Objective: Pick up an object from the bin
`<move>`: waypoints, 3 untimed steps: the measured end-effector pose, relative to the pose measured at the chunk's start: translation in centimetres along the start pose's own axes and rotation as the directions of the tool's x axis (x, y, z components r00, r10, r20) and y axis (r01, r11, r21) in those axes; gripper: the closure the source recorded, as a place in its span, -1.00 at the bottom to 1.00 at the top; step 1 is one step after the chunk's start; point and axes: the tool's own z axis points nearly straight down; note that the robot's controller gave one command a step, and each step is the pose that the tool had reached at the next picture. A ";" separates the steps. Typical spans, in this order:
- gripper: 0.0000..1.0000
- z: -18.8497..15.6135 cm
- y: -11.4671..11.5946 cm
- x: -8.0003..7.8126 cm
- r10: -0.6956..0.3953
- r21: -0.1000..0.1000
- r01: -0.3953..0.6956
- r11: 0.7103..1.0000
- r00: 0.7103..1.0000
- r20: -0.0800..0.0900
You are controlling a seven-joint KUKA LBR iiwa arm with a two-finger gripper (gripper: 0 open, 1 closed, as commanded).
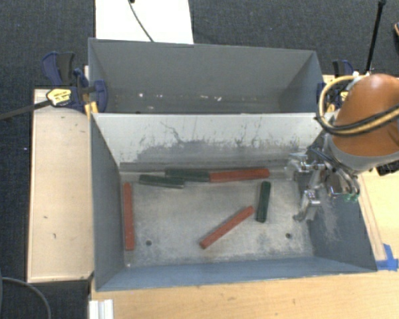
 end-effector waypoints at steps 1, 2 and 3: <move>-1.00 8.9 5.2 -4.4 -0.056 -0.003 0.056 0.998 0.998 -0.003; -1.00 8.7 7.8 1.6 -0.382 -0.003 0.382 0.924 0.924 -0.003; 1.00 8.6 7.7 1.5 -0.382 -0.002 0.382 0.924 0.924 -0.001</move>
Offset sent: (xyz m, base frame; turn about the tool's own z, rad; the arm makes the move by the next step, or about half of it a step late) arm 0.0433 0.0491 -0.0868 -0.0497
